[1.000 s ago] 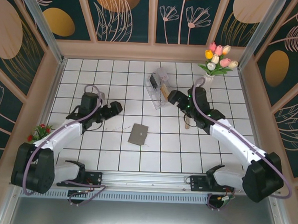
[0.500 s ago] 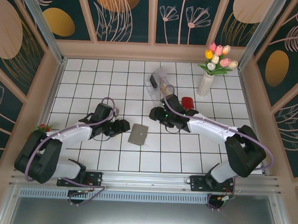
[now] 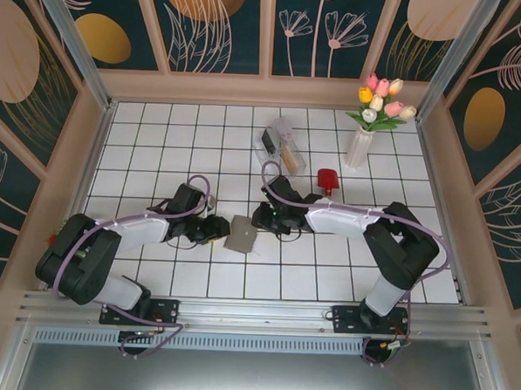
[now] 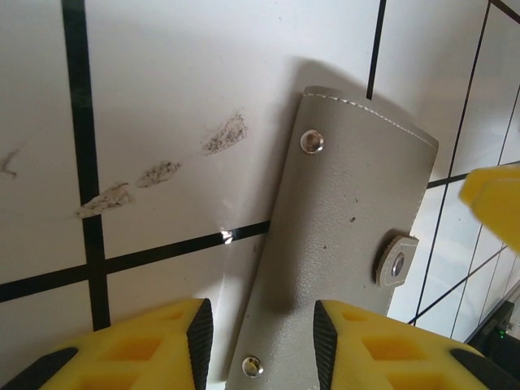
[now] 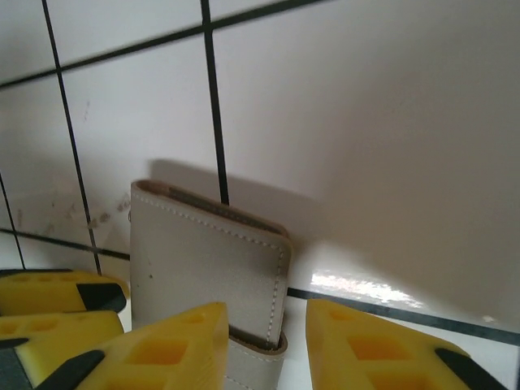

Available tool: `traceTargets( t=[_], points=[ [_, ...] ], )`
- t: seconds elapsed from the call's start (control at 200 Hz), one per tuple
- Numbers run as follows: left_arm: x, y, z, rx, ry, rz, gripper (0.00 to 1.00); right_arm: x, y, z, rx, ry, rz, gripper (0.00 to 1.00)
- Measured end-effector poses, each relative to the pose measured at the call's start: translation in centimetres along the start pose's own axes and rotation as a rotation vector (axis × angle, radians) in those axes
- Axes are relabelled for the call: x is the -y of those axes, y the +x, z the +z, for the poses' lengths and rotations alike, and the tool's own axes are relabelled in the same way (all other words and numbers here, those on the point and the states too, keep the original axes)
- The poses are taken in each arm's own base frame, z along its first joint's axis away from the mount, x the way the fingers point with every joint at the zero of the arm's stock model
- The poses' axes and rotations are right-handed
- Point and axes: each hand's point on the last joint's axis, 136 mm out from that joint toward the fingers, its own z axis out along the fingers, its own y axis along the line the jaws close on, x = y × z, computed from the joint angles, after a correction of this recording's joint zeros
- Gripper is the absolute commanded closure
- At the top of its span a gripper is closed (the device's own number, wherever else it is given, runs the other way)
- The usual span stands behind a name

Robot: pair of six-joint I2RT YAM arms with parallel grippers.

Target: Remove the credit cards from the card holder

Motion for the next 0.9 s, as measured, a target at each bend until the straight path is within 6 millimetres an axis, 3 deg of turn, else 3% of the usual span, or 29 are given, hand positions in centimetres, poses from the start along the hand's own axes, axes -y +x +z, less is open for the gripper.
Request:
traceTargets(
  t=[0.45, 0.901],
  points=[
    [0.4, 0.3, 0.7, -0.016, 0.048, 0.017, 0.62, -0.3, 1.3, 1.7, -0.078, -0.02, -0.014, 0.7],
    [1.3, 0.5, 1.1, -0.004, 0.148, -0.007, 0.66, -1.5, 0.3, 2.7, -0.067, -0.063, -0.017, 0.71]
  ],
)
